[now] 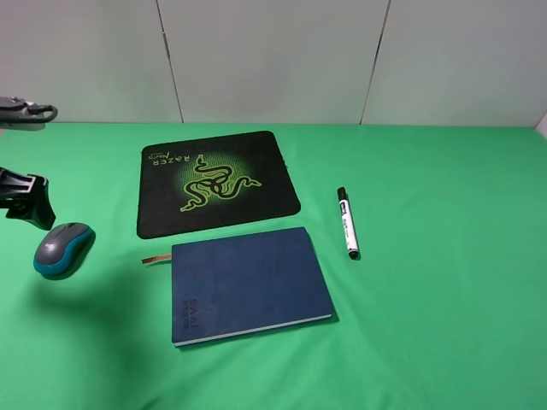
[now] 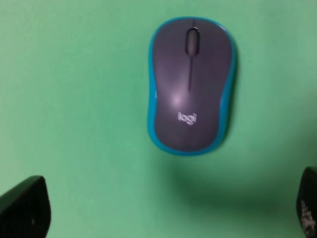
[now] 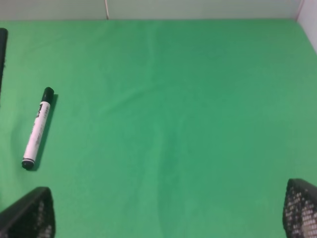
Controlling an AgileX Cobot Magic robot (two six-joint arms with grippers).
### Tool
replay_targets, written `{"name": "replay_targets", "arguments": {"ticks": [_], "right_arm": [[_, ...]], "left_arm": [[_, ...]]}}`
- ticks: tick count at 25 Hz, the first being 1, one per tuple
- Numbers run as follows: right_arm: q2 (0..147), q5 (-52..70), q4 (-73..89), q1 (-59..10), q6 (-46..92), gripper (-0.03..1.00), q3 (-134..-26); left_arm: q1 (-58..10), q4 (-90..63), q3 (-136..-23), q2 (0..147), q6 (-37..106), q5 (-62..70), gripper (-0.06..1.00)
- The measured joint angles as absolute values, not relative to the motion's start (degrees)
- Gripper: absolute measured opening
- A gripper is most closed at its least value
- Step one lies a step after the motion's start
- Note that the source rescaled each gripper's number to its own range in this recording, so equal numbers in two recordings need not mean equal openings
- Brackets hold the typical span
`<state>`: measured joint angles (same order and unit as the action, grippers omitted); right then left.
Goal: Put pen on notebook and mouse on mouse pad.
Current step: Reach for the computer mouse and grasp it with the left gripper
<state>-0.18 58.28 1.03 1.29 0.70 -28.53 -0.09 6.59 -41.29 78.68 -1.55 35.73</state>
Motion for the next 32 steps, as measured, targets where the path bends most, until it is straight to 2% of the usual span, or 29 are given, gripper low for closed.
{"name": "replay_targets", "arguments": {"ticks": [12,20,23,25,27,28,30,32], "right_arm": [[-0.18,58.28,1.03,1.29,0.7,1.0,-28.53],[-0.18,58.28,1.03,1.29,0.7,1.0,-28.53],[-0.18,58.28,1.03,1.29,0.7,1.0,-28.53],[-0.18,58.28,1.03,1.29,0.7,1.0,-28.53],[-0.18,58.28,1.03,1.29,0.7,1.0,-28.53],[-0.18,58.28,1.03,1.29,0.7,1.0,-28.53],[-0.18,58.28,1.03,1.29,0.7,1.0,-28.53],[-0.18,58.28,1.03,1.29,0.7,1.0,-28.53]], "left_arm": [[0.03,4.34,-41.35,96.33,-1.25,24.26,1.0],[0.03,4.05,-41.38,102.73,-1.23,19.22,1.0],[0.03,3.99,-41.38,102.87,-1.19,17.82,0.95],[0.03,3.99,-41.38,102.87,-1.19,17.41,0.82],[0.03,3.99,-41.38,102.87,-1.19,17.36,0.6],[0.03,3.99,-41.38,102.87,-1.19,17.36,0.43],[0.03,4.08,-41.38,102.87,-1.19,17.36,0.0],[0.03,4.07,-41.38,102.87,-1.19,17.22,0.02]]}}
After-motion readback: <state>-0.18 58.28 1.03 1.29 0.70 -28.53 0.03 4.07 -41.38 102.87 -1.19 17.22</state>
